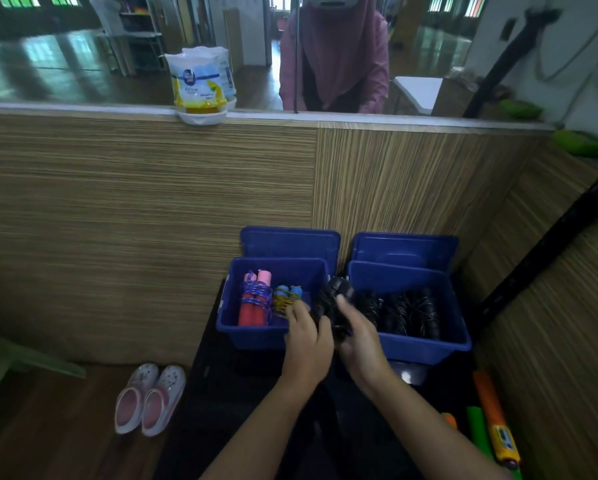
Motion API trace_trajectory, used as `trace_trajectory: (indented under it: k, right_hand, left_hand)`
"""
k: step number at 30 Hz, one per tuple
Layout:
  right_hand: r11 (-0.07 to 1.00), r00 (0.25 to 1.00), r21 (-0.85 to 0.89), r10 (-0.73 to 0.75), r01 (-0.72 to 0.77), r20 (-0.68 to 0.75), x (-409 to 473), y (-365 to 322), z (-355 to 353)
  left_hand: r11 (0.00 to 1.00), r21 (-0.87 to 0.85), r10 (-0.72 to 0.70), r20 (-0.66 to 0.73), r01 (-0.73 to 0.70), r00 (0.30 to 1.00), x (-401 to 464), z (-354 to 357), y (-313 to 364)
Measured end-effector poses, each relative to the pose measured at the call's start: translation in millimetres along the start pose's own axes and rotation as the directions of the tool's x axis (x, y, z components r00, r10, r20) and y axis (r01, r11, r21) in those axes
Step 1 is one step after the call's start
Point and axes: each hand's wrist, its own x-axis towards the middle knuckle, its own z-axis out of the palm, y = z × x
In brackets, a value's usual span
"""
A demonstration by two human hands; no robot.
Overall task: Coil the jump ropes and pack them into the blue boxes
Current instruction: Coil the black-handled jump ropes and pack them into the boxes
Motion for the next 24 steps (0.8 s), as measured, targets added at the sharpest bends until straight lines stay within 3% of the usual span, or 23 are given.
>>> trace_trajectory:
  k: [2,6,12,16,20,22,24]
  right_hand:
    - [0.989,0.989,-0.12,-0.104,0.091,-0.109,10.9,1.1,-14.3]
    - [0.978,0.965,-0.189,-0.135,0.093,-0.224,30.7,-12.2,-47.2]
    - [0.934,0.964,-0.352,-0.142,0.055,-0.225,72.3,-33.9,-97.8]
    - [0.931,0.959,-0.364,-0.125,0.025,-0.254,106.1,-48.2,-121.0]
    - [0.912,0.963,-0.409,-0.106,-0.005,-0.246,131.7,-49.5,-137.5]
    - [0.916,0.971,-0.4,-0.081,-0.016,-0.225,138.4,-48.4,-141.4]
    - [0.942,0.977,-0.335,-0.048,-0.025,-0.207,144.0,-47.7,-145.8]
  left_hand:
    - [1.0,-0.024,0.018,0.108,-0.016,0.994,3.1,13.0,3.9]
    - [0.992,-0.006,0.124,0.231,-0.126,0.965,15.2,33.7,6.2]
    - [0.992,-0.013,0.123,0.305,-0.124,0.944,51.9,64.0,-4.2]
    - [0.958,0.19,0.13,0.387,-0.216,0.913,74.9,83.3,-16.7]
    - [0.932,0.291,0.078,0.416,-0.214,0.906,87.1,99.9,-31.5]
    - [0.934,0.311,0.037,0.41,-0.178,0.911,89.4,106.8,-35.7]
    - [0.892,0.375,0.115,0.352,-0.252,0.929,93.0,114.4,-41.0]
